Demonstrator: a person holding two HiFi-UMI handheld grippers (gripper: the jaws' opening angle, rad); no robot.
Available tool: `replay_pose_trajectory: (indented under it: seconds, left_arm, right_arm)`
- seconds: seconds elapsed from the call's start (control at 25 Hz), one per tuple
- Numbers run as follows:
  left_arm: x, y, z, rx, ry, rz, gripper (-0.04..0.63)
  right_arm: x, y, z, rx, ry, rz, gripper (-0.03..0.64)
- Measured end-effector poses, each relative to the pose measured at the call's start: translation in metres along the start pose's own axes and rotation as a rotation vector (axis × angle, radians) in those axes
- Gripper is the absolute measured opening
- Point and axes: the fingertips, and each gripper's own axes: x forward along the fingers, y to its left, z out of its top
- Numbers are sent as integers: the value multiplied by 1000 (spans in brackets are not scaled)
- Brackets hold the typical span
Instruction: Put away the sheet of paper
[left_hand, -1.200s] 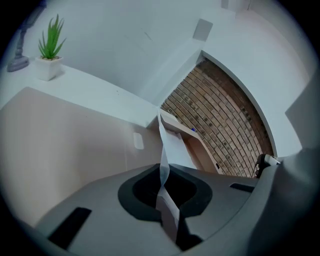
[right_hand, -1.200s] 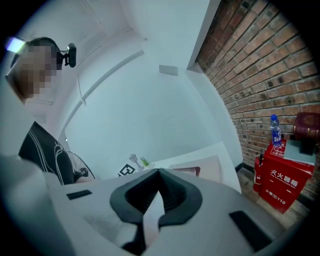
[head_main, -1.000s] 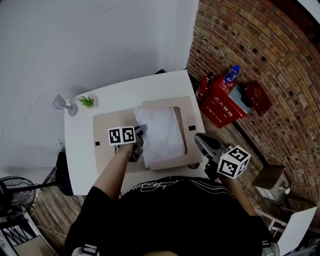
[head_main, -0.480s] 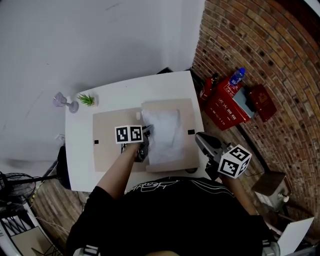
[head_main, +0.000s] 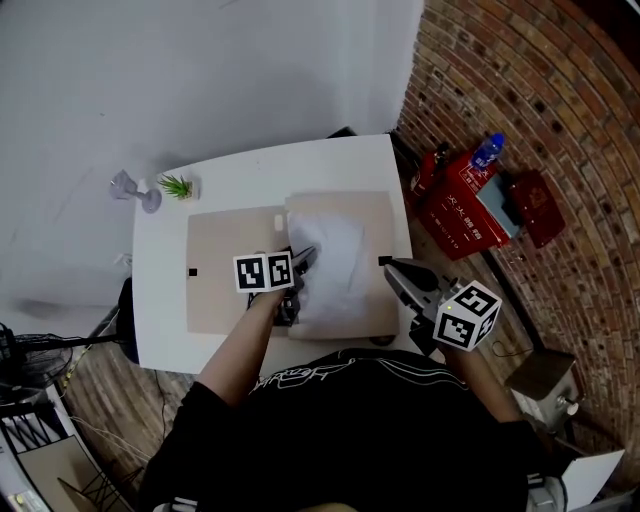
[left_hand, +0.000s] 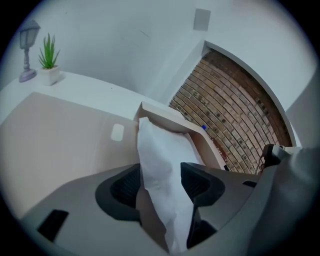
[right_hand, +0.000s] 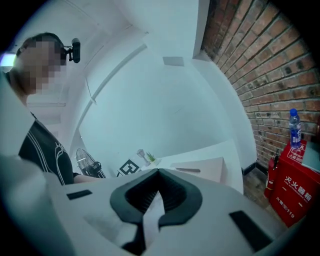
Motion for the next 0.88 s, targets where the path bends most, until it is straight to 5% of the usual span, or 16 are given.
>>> replay_pose_trajectory:
  seconds: [0.2,0.48,0.68,0.88]
  left_arm:
    - [-26,6,3,37,-62,17,284]
    - [-91,-31,3,174,-177,-125,280]
    - [-158,-66,0,278,-315,-201,159]
    - [-202,-94,-25,328,-365,-309,60]
  right_arm:
    - [0,18,3,-78,1,18,2]
    - [-8,69,1,-136,-28,37,2]
    - [-8,103,-8,-127,-34,64,2]
    - [-9,137,-18,-176,-47,66,2]
